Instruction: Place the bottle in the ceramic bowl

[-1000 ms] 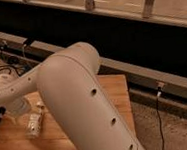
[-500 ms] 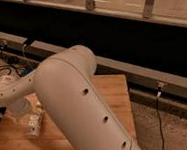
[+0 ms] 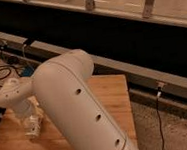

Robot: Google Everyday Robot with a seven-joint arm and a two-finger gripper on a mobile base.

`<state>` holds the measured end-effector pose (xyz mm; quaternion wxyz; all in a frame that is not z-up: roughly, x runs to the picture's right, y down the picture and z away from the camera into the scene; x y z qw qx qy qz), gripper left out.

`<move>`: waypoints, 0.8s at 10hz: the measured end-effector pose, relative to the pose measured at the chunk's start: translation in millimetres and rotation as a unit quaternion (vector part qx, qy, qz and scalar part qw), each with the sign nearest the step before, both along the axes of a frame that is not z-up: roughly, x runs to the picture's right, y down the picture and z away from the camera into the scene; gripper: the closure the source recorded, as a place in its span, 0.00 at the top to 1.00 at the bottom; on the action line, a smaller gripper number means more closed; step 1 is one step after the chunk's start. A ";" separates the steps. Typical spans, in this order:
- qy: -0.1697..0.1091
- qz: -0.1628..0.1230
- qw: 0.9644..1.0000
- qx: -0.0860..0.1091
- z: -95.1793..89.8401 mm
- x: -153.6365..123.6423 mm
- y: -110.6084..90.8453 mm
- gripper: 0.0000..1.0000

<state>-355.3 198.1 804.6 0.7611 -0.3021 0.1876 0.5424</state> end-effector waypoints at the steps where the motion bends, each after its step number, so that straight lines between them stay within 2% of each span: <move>1: 0.004 0.004 1.000 -0.006 5.6 3.8 3.3 0.63; 2: 0.004 0.002 1.000 -0.009 10.3 6.9 6.0 0.57; 5: -0.044 -0.046 0.998 0.002 -2.0 -8.6 15.8 0.26; 6: -0.056 -0.046 0.997 0.006 -6.2 -10.0 14.8 0.14; 8: -0.076 -0.024 0.997 0.010 -17.0 -5.4 -0.4 0.01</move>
